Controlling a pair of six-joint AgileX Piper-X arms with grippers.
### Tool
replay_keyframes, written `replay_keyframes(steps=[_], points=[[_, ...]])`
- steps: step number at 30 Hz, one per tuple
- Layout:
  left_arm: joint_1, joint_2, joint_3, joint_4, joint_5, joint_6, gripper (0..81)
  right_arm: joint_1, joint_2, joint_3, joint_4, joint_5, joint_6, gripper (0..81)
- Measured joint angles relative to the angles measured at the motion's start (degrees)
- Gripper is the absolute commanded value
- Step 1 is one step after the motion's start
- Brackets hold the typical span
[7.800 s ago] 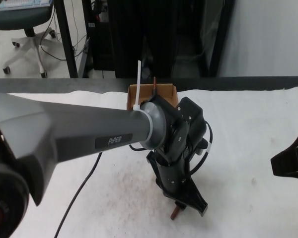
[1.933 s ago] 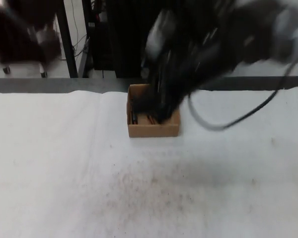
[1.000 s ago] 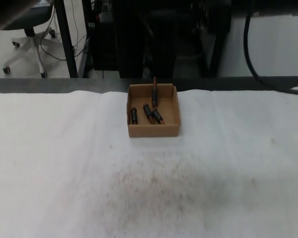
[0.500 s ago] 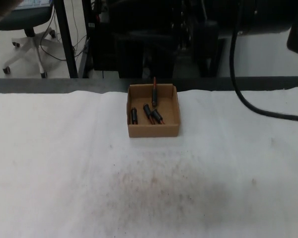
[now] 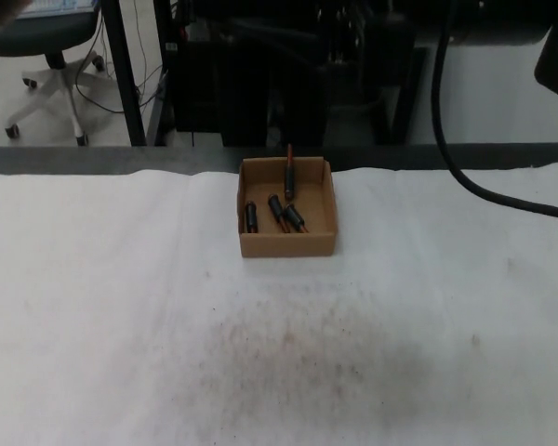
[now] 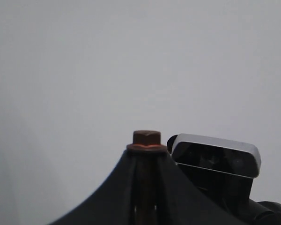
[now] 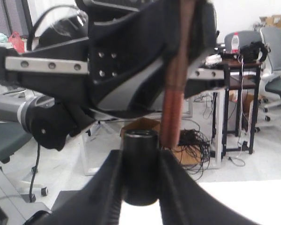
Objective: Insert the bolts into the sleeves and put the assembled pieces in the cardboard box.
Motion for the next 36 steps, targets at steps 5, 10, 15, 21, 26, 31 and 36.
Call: replay_keyframes(steps=[5,10,15,21,26,31,36], points=[[0.0,0.0,0.0,-0.1,0.0,0.0,0.2,0.1,0.0,0.0,-0.7,0.7,0.8,0.8],[0.0,0.0,0.0,-0.5,-0.1,-0.4,0.2,0.1,0.0,0.0,-0.7,0.7,1.1,0.8],[0.0,0.0,0.0,-4.4,-0.4,-2.2,0.2,0.1,0.0,0.0,0.0,0.9,1.1,0.8],[0.0,0.0,0.0,-4.7,-0.4,-2.6,0.2,0.1,0.1,0.0,0.6,1.2,1.1,0.8],[0.0,0.0,0.0,-4.7,-0.4,-2.7,0.2,0.1,0.1,0.0,0.6,2.3,1.1,0.8],[0.0,0.0,0.0,-4.7,-0.4,-2.7,0.2,0.1,0.1,0.0,-1.3,2.8,1.4,0.8],[0.0,0.0,0.3,-4.4,-0.4,-2.8,0.2,0.1,0.1,0.1,-4.2,2.9,2.5,0.8]])
